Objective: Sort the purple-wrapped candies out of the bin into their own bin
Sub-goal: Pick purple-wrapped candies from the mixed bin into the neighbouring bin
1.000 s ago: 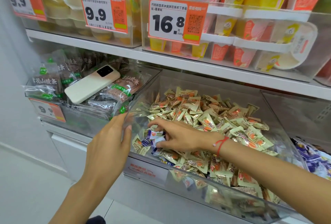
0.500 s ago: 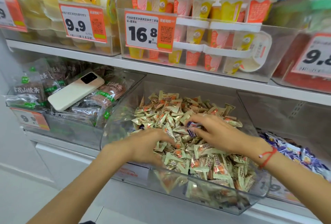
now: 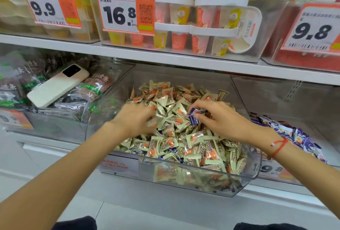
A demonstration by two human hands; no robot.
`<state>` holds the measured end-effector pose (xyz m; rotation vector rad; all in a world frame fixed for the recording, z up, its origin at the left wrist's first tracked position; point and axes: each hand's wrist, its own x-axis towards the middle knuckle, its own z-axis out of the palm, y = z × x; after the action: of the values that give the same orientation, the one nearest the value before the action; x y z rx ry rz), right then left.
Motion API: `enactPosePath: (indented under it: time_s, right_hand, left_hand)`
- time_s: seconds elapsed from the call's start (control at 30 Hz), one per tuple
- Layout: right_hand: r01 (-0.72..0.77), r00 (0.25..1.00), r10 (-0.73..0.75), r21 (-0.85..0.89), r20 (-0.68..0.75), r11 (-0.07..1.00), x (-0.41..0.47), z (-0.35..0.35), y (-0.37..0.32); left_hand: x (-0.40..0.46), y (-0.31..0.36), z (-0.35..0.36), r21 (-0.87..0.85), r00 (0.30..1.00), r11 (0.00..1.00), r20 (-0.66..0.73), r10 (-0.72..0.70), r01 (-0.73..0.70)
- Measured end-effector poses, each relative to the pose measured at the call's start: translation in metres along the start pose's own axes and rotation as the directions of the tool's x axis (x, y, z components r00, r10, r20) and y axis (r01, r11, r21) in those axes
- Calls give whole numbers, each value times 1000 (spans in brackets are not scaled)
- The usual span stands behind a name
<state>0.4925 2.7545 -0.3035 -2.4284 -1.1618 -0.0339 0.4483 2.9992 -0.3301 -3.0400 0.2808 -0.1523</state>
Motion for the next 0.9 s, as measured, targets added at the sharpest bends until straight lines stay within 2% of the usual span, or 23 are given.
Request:
enactPosePath:
  time_s: [0.07, 0.13, 0.17, 0.2, 0.23, 0.27, 0.33, 0.4, 0.47, 0.6, 0.73, 0.9]
  right_hand:
    - [-1, 1000, 1, 21, 0, 1000, -3, -1, 1]
    - [3, 1000, -2, 36, -3, 999, -5, -1, -2]
    - [4, 1000, -3, 43, -5, 999, -6, -1, -4]
    - [5, 1000, -5, 48, -5, 999, -6, 1, -5]
    - [8, 1000, -8, 49, -5, 999, -6, 2, -6]
    - [11, 1000, -11, 46, -8, 999, -6, 4, -6]
    - [16, 1000, -15, 44, -19, 999, -6, 7, -5]
    - [18, 1000, -17, 52, -20, 998, -7, 7, -5]
    - [5, 1000, -4, 65, -17, 998, -8, 5, -7]
    - [-13, 1000, 14, 40, -19, 999, -9, -2, -9]
    - [-22, 999, 23, 5, -45, 1000, -13, -2, -10]
    - [-61, 992, 71, 100, -105, 993, -19, -2, -10]
  left_hand:
    - [-8, -18, -7, 12, 993, 994, -47, -110, 110]
    - [-17, -25, -12, 79, 984, 985, -110, -144, 153]
    - [-20, -24, -12, 100, 980, 987, -170, -108, 126]
    - [-22, -19, -14, 50, 971, 997, -234, -44, 57]
    - [-24, -11, -15, -44, 971, 998, -239, 29, -41]
    - [-25, -3, -15, -171, 978, 976, -178, 105, -136]
    - [-23, 12, -8, -354, 963, 908, 64, 262, -223]
    - [-17, 21, 4, -368, 902, 887, 215, 374, -279]
    - [-11, 24, 14, -291, 859, 893, 288, 424, -344]
    - [-3, 23, 10, -162, 823, 889, 338, 457, -428]
    - [-3, 22, 11, -99, 817, 886, 351, 458, -454]
    - [-12, 0, 11, -130, 912, 931, 194, 362, -342]
